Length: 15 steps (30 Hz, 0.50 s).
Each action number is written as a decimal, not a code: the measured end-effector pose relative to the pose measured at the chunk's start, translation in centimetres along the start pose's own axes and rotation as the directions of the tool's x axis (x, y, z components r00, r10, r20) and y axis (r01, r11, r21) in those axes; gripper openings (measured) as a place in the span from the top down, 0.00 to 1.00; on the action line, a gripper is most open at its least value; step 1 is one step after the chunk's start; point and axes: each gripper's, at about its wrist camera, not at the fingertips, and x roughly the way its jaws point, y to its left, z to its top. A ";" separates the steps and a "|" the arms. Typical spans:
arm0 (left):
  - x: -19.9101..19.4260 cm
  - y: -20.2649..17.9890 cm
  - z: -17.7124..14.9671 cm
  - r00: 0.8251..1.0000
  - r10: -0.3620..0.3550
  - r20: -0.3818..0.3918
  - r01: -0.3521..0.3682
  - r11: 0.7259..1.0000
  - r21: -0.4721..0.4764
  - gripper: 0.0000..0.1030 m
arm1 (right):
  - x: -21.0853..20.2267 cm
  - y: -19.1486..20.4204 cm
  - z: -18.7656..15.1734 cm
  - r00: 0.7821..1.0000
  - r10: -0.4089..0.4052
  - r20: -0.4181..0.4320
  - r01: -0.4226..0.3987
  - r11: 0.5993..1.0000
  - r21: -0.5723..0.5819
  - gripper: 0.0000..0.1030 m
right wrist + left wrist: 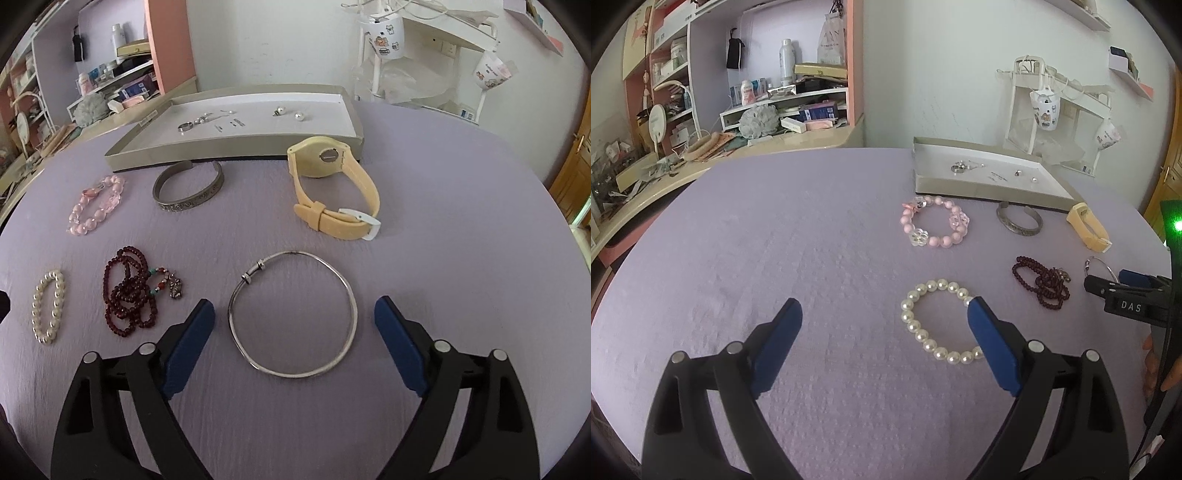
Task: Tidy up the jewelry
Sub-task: 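Withdraw both open tools from the tray toward the bracelets, then grasp the white pearl bracelet with the left tool and lift it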
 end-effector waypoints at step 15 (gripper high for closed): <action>3.3 -0.9 1.0 0.999 0.001 -0.055 0.000 1.000 0.024 0.27 | -1.2 -0.4 -1.0 1.000 0.023 0.011 -0.023 1.000 0.007 0.31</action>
